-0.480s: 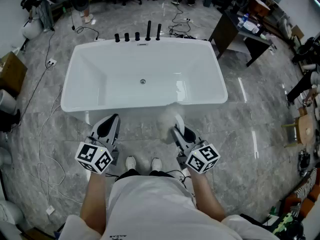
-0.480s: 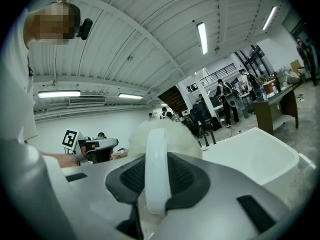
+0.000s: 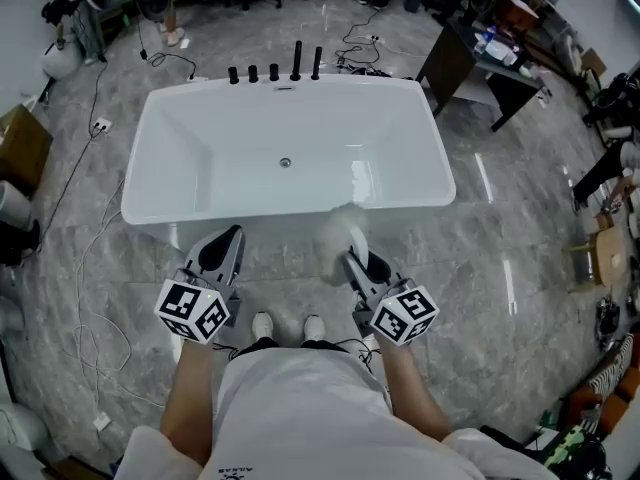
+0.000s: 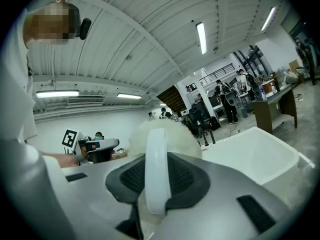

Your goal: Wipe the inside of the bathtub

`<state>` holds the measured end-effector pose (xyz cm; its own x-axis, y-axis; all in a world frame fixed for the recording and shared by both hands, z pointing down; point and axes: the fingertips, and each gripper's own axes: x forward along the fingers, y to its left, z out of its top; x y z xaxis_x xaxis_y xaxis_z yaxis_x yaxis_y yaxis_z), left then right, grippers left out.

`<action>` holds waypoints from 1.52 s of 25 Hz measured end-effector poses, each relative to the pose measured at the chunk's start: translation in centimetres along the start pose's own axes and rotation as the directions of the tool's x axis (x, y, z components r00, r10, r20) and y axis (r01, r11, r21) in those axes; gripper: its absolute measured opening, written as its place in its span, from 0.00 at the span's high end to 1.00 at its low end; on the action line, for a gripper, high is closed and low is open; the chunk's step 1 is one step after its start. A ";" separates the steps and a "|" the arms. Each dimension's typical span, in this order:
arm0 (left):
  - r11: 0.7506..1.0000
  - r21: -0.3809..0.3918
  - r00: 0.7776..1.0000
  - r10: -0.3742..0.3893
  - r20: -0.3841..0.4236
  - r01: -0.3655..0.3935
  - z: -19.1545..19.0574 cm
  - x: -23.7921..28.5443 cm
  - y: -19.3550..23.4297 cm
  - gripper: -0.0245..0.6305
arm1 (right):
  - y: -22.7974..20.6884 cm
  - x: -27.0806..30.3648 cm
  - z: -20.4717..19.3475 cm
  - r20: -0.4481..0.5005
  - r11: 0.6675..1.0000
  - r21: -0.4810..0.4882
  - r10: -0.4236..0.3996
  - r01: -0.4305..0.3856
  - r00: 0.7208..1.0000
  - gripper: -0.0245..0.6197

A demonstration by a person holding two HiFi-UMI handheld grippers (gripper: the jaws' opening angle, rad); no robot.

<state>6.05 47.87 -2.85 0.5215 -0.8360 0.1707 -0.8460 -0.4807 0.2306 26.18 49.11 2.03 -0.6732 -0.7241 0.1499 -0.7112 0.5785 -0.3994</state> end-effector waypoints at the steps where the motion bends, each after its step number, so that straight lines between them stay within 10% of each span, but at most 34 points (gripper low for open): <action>1: 1.000 0.003 1.000 0.001 0.000 -0.001 0.0 0.1 -0.1 0.96 | 0.0 0.0 -0.1 -0.001 1.000 0.000 0.002 -0.002 1.000 0.82; 26: 0.990 -0.041 0.990 0.136 -0.029 -0.137 -2.8 2.1 -0.6 0.95 | -5.4 -0.9 -1.3 -0.018 0.997 0.059 0.049 -0.048 0.999 0.82; 38: 0.995 -0.049 0.992 0.077 -0.099 -0.082 -3.9 7.3 1.7 0.95 | -9.5 1.7 -0.7 -0.030 0.995 0.102 -0.020 0.023 0.999 0.82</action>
<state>8.85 41.95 2.53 0.4637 -0.8399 0.2822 -0.8793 -0.3971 0.2629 31.64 42.68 6.75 -0.6648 -0.7237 0.1851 -0.7020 0.5205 -0.4861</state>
